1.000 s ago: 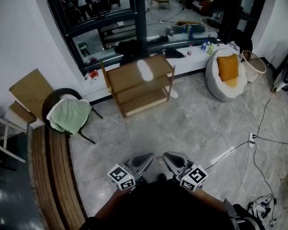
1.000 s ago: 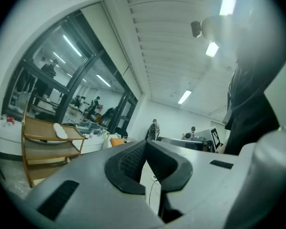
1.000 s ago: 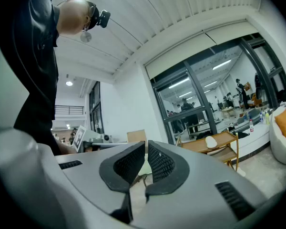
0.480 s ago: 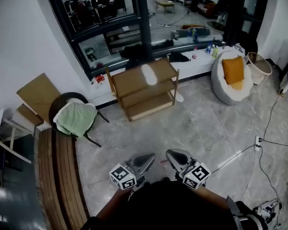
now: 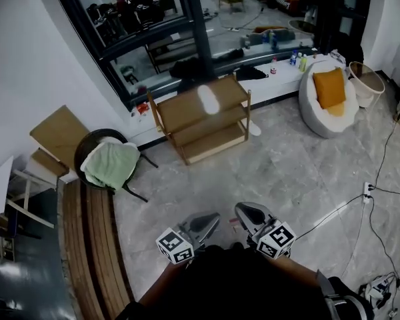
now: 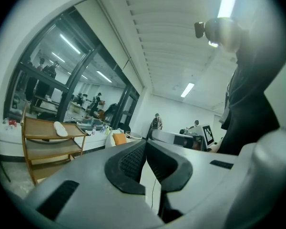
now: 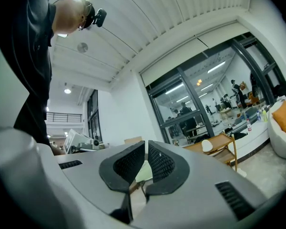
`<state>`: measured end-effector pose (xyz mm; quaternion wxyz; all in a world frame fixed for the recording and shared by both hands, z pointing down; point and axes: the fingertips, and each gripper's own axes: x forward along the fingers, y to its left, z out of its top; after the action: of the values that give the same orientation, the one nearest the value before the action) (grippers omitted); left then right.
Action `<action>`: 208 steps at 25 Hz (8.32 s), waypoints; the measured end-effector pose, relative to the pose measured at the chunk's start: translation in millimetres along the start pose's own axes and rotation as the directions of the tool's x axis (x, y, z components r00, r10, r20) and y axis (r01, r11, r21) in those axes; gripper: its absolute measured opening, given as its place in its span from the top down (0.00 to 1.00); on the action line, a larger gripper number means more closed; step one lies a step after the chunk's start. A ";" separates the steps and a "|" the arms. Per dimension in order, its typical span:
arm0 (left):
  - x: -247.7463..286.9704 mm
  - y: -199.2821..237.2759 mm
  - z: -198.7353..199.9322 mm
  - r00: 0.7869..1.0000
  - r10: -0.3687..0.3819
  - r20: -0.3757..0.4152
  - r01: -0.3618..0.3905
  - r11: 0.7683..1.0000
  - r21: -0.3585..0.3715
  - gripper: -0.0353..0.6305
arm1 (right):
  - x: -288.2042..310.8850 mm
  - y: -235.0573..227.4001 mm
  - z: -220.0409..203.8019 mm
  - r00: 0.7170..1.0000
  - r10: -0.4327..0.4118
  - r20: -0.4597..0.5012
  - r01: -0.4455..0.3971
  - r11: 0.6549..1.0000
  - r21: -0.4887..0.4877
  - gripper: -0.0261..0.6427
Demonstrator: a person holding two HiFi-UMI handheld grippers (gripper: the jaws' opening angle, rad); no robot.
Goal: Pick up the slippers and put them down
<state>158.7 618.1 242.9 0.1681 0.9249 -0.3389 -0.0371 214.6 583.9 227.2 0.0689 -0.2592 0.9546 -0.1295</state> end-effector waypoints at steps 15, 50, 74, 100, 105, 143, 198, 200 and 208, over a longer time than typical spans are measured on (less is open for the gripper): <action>9.3 51.3 13.6 0.999 0.007 0.036 -0.005 0.999 -0.033 0.93 | 44.6 -26.6 -6.8 1.000 -0.012 -0.025 0.012 0.999 0.030 0.91; 65.4 365.6 99.1 0.990 -0.129 0.062 0.134 0.987 -0.083 0.93 | 300.5 -199.4 7.6 0.980 -0.148 -0.135 0.157 0.986 0.061 0.91; 229.3 535.8 164.1 0.979 0.198 -0.037 -0.200 0.978 -0.060 0.93 | 400.3 -431.9 21.1 0.980 0.084 -0.179 -0.026 0.953 0.301 0.92; 258.5 626.6 35.6 0.985 -0.046 -0.167 -0.008 0.951 -0.309 0.93 | 423.1 -534.9 -164.8 0.910 -0.182 -0.372 0.380 0.726 0.573 0.87; 269.5 622.7 10.1 0.991 -0.042 -0.124 -0.004 0.938 -0.346 0.93 | 415.7 -542.6 -200.5 0.915 -0.158 -0.372 0.386 0.614 0.688 0.75; 256.3 644.2 -30.8 0.997 0.004 -0.072 -0.021 0.968 -0.248 0.93 | 456.7 -539.3 -256.7 0.957 -0.017 -0.289 0.272 0.388 0.880 0.79; 192.7 507.9 384.5 0.978 -0.193 0.084 0.136 0.885 0.445 0.93 | 513.7 -343.6 263.5 0.858 0.349 0.376 -0.373 0.928 -0.010 0.90; 189.7 502.3 384.4 0.979 -0.189 0.083 0.131 0.881 0.455 0.93 | 512.5 -340.6 261.9 0.850 0.360 0.384 -0.388 0.922 -0.005 0.90; 190.4 500.4 383.1 0.980 -0.177 0.092 0.117 0.885 0.451 0.93 | 510.9 -350.3 258.0 0.855 0.339 0.392 -0.373 0.928 0.012 0.90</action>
<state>-72.5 29.7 59.3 -0.0726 0.9575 -0.2774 -0.0322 -4.4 -24.1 46.4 0.2882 -0.0949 0.9473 -0.1028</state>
